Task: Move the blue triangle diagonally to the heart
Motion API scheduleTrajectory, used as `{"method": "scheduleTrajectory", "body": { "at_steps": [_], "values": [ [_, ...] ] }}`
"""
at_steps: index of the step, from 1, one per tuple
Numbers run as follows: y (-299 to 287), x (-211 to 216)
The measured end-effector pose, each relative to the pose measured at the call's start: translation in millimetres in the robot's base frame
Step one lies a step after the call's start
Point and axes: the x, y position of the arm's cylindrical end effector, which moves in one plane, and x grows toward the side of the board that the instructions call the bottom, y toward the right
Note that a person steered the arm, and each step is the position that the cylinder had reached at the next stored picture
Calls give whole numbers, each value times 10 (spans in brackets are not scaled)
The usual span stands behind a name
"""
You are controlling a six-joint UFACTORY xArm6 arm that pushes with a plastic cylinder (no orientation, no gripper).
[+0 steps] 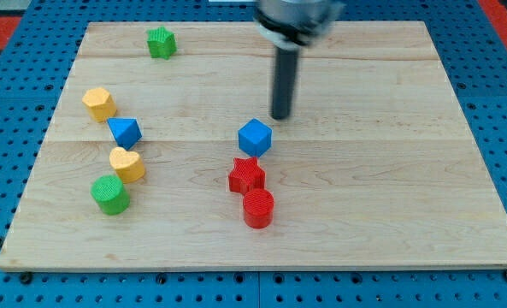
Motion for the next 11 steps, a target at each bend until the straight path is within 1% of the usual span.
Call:
{"method": "scheduleTrajectory", "body": {
  "at_steps": [1,2,4,5,6,7,8,9,10,11],
  "values": [
    [-795,-386],
    [-1322,95],
    [-1620,206],
    [-2016,216],
    [-2189,458],
    [-2371,614],
    [-2101,897],
    [-1673,495],
    [-1439,3],
    [-1031,4]
  ]
}}
